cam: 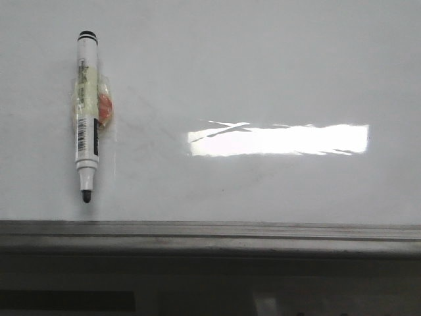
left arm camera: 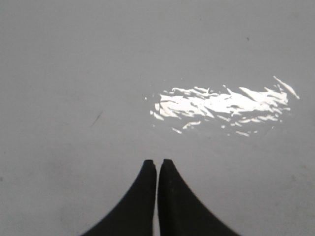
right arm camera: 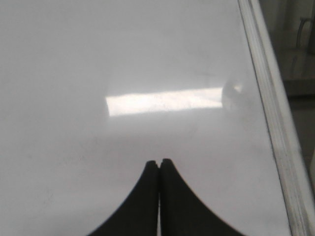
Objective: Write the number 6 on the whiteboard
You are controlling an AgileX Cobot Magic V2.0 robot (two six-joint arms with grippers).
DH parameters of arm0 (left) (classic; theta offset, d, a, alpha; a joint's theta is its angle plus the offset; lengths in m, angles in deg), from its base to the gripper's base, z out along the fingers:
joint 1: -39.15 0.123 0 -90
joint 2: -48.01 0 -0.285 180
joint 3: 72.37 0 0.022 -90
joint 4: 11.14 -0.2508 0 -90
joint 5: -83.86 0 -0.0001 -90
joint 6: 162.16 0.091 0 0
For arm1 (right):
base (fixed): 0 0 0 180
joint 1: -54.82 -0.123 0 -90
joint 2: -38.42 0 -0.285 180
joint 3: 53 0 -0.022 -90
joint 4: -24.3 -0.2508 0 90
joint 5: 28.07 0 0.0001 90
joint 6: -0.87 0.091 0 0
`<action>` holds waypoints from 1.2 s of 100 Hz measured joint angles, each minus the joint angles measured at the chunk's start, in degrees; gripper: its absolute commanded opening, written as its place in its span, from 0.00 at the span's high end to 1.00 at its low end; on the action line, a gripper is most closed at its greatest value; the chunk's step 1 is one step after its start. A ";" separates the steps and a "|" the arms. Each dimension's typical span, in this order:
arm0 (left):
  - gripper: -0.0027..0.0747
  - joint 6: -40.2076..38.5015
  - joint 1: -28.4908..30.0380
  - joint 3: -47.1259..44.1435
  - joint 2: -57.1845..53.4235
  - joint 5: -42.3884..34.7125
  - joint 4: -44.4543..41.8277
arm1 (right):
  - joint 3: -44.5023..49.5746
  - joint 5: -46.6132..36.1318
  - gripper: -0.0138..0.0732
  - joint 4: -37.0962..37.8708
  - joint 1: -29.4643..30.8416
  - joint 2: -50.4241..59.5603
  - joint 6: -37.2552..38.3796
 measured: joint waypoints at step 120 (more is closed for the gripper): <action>0.41 0.00 -50.05 5.45 46.33 -38.32 13.73 | -6.99 4.82 0.91 -4.53 0.00 -13.46 0.00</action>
